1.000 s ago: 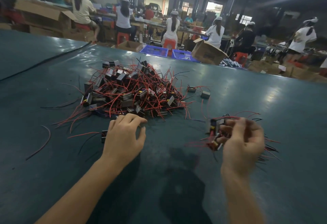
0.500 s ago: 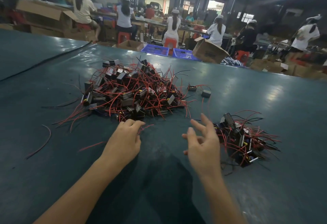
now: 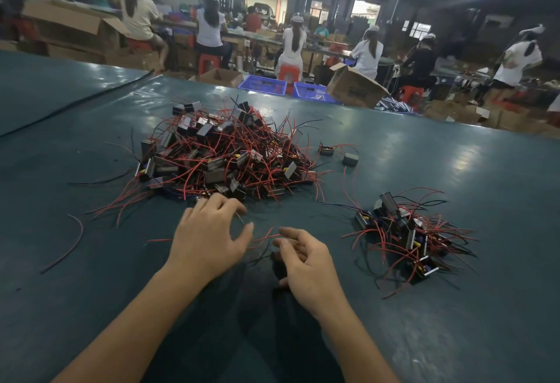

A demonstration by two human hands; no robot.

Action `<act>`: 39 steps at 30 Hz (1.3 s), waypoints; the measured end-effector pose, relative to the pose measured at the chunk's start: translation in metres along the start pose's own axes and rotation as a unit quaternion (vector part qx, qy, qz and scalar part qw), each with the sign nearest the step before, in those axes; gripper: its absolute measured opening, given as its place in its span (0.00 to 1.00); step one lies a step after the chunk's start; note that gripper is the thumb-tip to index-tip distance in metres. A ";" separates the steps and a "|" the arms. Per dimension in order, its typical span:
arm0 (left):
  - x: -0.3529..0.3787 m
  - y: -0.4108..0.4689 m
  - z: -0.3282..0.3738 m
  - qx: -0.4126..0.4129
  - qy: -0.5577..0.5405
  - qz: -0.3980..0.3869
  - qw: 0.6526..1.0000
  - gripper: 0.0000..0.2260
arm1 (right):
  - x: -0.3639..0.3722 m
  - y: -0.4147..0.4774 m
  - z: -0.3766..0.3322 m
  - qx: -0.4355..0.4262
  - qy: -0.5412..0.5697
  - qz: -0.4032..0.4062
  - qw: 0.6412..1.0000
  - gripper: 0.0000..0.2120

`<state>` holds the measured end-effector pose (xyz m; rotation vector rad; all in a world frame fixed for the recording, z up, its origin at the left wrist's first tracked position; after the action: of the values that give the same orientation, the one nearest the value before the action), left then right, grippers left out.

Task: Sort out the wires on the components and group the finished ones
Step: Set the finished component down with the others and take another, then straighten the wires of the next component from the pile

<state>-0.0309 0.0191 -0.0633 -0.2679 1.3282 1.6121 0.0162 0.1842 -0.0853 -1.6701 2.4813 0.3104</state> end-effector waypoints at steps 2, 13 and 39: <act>0.004 -0.001 -0.004 -0.008 0.025 -0.069 0.997 0.15 | -0.001 0.000 0.000 0.007 0.014 0.000 1.000 0.11; 0.011 -0.011 0.014 0.099 -0.178 -0.085 0.975 0.03 | -0.004 -0.002 -0.005 -0.027 -0.001 0.030 0.999 0.06; 0.022 -0.004 0.002 -0.239 -0.466 0.068 0.849 0.12 | 0.048 0.068 -0.093 -0.306 -0.256 0.009 0.917 0.11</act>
<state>-0.0376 0.0322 -0.0797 0.3129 0.1929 1.8062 -0.0646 0.1434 0.0008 -1.4620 2.0986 1.4445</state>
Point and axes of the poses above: each hand's wrist, its own y-axis towards the middle knuckle, its own x-axis out of the palm, z = x × y, the point moved 1 cm from there along y, towards the middle knuckle, and after that the axes turned 11 degrees about z, right-handed, at the moved point
